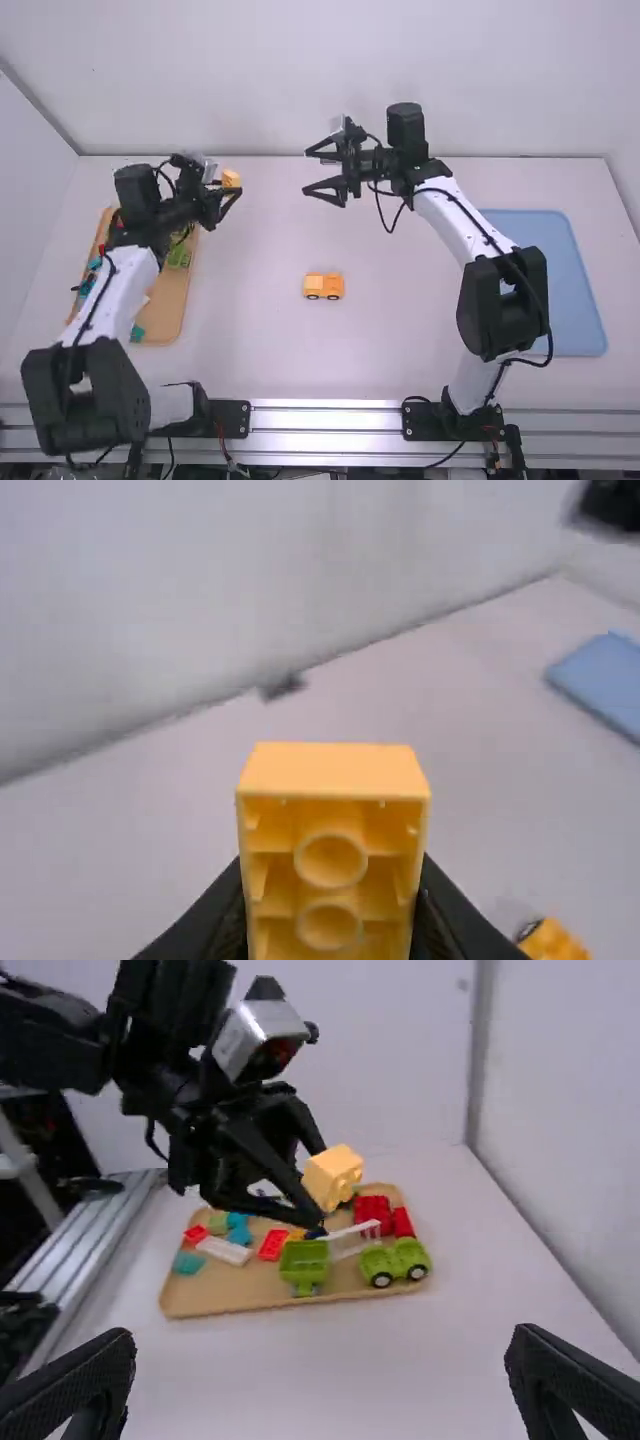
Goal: Assemble lego blocks to make yellow taxi
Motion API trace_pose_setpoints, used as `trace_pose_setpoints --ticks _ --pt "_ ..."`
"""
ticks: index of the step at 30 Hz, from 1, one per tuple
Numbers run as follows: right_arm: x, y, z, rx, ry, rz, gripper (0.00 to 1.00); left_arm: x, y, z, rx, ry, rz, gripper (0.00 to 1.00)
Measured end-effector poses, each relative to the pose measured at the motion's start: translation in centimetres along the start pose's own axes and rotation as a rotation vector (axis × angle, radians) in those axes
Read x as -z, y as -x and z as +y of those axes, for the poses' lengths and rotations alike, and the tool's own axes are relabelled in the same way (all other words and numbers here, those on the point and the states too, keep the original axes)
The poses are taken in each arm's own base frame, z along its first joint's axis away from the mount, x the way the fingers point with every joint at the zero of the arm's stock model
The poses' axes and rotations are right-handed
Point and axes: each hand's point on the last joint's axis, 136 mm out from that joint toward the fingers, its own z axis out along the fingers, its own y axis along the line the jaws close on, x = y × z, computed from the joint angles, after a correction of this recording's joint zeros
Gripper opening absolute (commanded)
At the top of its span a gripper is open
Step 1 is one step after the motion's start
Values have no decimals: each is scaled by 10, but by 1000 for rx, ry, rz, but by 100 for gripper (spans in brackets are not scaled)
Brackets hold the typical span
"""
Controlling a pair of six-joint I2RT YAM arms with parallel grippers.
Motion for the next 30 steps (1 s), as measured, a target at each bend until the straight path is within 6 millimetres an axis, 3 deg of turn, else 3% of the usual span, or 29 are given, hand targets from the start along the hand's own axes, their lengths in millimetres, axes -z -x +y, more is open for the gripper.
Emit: trace_pose_setpoints --ticks 3,6,12,16,21,26,30 --pt "-5 -5 13 -15 105 -27 98 1 12 -41 -74 -134 -114 7" --pt "-12 -9 25 -34 184 -43 99 1 11 -67 -105 -253 -171 8" --pt "-23 -3 45 -11 289 -71 100 1 10 -91 -120 -403 -215 9" --pt "-35 2 53 15 318 -73 91 -5 13 -112 -149 -513 -242 7" --pt "-46 3 57 -8 318 -60 87 -7 16 -123 -148 -567 -254 7" --pt "-48 2 56 -26 309 -53 70 -10 15 -119 -116 -552 -247 8" --pt "-48 2 54 -32 300 -50 68 -11 16 -119 -113 -547 -248 8"
